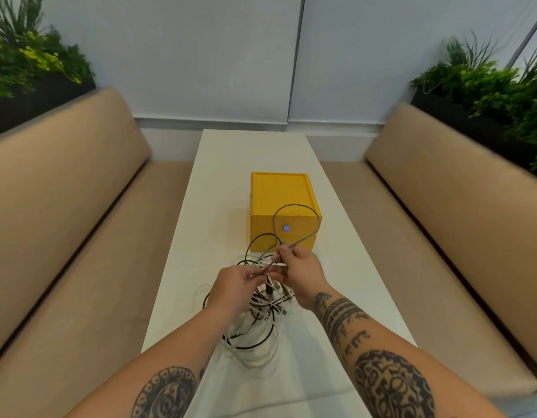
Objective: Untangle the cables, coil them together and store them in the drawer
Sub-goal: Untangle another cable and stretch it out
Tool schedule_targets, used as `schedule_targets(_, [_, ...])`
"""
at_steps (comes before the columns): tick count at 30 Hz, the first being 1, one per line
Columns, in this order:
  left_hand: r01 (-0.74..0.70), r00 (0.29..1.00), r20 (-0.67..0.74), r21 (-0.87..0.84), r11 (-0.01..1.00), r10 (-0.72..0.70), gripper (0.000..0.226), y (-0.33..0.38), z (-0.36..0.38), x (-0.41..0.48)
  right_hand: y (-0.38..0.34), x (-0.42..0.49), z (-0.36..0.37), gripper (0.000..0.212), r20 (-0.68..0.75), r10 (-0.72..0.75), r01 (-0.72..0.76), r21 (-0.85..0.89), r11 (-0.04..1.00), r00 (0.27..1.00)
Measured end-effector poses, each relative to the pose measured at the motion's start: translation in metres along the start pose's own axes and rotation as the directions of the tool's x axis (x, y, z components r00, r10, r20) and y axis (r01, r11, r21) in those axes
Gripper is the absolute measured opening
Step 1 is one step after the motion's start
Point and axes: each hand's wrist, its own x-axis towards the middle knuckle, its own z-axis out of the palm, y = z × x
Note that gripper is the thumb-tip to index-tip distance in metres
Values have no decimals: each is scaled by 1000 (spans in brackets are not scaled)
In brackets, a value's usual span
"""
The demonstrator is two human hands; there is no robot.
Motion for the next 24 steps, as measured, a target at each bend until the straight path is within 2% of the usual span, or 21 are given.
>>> schedule_targets(2, [-22, 1000, -11, 33, 999, 22, 12, 3, 1, 4, 5, 0, -6, 21, -25, -8, 8, -21, 1000, 1000])
schedule_targets(5, [0, 999, -42, -33, 999, -1, 11, 5, -1, 9, 15, 0, -16, 27, -44, -22, 16, -133, 991, 999])
schedule_targets(7, [-24, 998, -59, -95, 995, 19, 11, 9, -4, 12, 23, -2, -18, 20, -12, -37, 33, -231, 972, 999])
schedule_targets(9, [-66, 997, -58, -154, 986, 58, 10, 19, -7, 12, 32, -1, -19, 14, 61, -91, 109, -448, 887, 994])
schedule_targets(10, [-87, 996, -50, -186, 979, 79, 9, 25, -8, 12, 34, -1, -17, 18, 105, -95, 137, -536, 833, 990])
schedule_targets(12, [-103, 995, -28, -247, 964, 99, 15, 36, -10, 11, 35, -3, -10, 26, 145, -85, 156, -610, 777, 986])
schedule_targets(18, [-90, 995, 10, -249, 964, 95, 16, 37, -18, 9, 28, 2, -6, 12, 90, -167, 184, -667, 722, 982])
schedule_targets(21, [-41, 998, 48, -194, 980, 51, 19, 19, -18, 6, 26, 6, -7, 19, 27, -161, 142, -626, 767, 987])
schedule_targets(24, [6, 992, 128, -96, 995, 7, 20, 5, -8, 1, 21, 11, -7, 17, -16, -135, 107, -520, 848, 991])
